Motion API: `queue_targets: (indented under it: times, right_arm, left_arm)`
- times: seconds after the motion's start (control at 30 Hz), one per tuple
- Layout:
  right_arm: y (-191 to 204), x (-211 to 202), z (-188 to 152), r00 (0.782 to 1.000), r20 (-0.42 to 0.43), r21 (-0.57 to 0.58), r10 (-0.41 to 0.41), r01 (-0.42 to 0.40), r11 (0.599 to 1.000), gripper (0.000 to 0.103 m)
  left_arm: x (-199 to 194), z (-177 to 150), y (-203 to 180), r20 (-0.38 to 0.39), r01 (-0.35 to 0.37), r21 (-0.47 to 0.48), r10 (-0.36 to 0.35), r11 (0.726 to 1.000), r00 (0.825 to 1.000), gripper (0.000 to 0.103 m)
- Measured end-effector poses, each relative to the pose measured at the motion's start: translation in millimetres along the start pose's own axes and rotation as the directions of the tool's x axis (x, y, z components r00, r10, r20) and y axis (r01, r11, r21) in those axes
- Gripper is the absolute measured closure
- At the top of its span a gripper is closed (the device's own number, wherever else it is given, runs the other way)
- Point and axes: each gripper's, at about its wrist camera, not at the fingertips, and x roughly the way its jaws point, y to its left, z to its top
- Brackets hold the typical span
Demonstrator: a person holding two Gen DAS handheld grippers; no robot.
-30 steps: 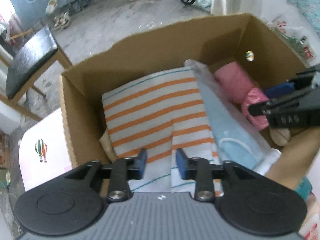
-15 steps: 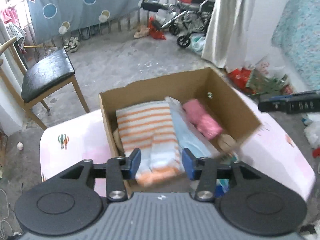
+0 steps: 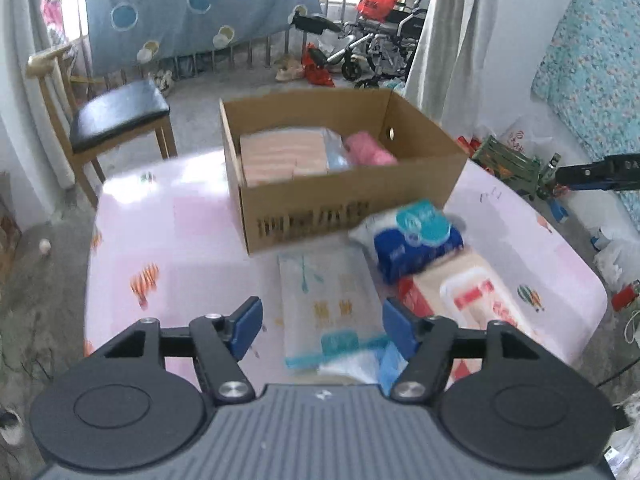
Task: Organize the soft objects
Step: 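Move the left gripper to the white printed packet while the right approaches the white roll, then grasp the white printed packet with the left gripper while the right grasps the white roll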
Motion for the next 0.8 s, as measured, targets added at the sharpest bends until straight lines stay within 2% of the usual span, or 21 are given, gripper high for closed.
queue_targets:
  times: [0.07,0.2,0.27,0.37,0.47,0.57,0.7,0.8]
  right_arm:
    - [-6.3,4.5,-20.1,1.0,0.001,0.008,-0.013,0.013,1.0,0.051]
    - [-15.5,27.9,-53.5,0.998,-0.057,0.014,-0.03,0.031,0.999,0.051]
    - [-14.7,39.1,-63.2,0.997,-0.065,0.008,-0.036,0.036,0.999,0.051]
    - [-20.7,56.1,-74.0,0.997,-0.077,0.033,-0.018,0.02,0.999,0.049]
    - [-26.0,79.5,-69.7,0.995,-0.096,0.051,-0.026,0.031,0.998,0.043]
    - [-33.7,101.3,-60.3,0.994,-0.106,0.058,-0.023,0.029,0.998,0.04]
    - [-40.5,128.3,-46.0,0.993,-0.111,0.027,-0.024,0.028,0.999,0.04]
    - [-45.2,147.8,-35.8,0.993,-0.111,0.018,-0.037,0.04,0.999,0.04]
  left_arm:
    - [12.5,-13.9,-1.0,-0.018,0.008,-0.027,-0.009,1.0,1.0,0.035]
    - [38.6,-28.5,-2.9,-0.046,0.017,-0.076,-0.021,0.997,0.999,0.033]
    - [51.6,-33.2,-3.5,-0.058,0.021,-0.078,-0.026,0.997,0.998,0.025]
    - [73.4,-33.1,-8.3,-0.068,0.008,-0.052,-0.012,0.999,0.998,0.02]
    - [91.5,-26.5,-12.9,-0.078,0.002,-0.04,-0.005,0.999,0.997,0.011]
    - [108.9,-20.1,-13.6,-0.072,-0.011,-0.048,0.008,0.999,0.997,0.01]
    - [135.4,-9.4,-10.7,-0.127,-0.007,-0.037,0.002,0.999,0.992,0.008]
    - [152.6,-5.4,-6.5,-0.144,-0.035,-0.041,0.029,0.999,0.989,0.006]
